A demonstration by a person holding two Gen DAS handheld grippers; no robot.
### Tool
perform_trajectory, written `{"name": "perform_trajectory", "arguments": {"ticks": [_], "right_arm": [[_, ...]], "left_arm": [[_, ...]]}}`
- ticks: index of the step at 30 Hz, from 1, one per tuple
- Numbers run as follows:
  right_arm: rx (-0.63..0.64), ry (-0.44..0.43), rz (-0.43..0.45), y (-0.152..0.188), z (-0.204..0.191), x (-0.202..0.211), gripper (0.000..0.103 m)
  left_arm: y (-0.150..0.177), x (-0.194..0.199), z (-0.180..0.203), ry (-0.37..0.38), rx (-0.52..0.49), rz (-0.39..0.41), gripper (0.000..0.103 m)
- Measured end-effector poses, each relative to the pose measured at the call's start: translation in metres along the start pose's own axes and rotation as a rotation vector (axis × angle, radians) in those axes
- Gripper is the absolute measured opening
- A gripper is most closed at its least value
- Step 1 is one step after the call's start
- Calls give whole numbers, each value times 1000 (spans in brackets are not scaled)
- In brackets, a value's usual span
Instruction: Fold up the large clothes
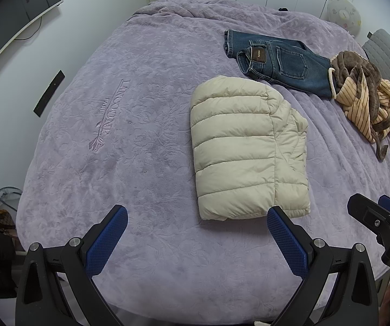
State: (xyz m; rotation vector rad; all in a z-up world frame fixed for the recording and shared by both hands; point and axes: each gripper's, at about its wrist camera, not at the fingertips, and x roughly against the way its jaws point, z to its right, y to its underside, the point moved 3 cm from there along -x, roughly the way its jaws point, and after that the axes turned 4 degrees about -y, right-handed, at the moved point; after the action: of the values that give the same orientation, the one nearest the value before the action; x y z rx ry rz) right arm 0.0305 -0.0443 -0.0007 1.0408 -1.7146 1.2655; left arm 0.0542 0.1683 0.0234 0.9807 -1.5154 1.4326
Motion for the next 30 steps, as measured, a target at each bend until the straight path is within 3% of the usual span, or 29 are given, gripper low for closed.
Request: {"name": "perform_trajectory", "arguments": {"ticks": [30], "right_arm": [[1,-2,-4,0,0,-1,103]], "left_arm": [[1,-3,-3,-1,-1,-3,103]]}}
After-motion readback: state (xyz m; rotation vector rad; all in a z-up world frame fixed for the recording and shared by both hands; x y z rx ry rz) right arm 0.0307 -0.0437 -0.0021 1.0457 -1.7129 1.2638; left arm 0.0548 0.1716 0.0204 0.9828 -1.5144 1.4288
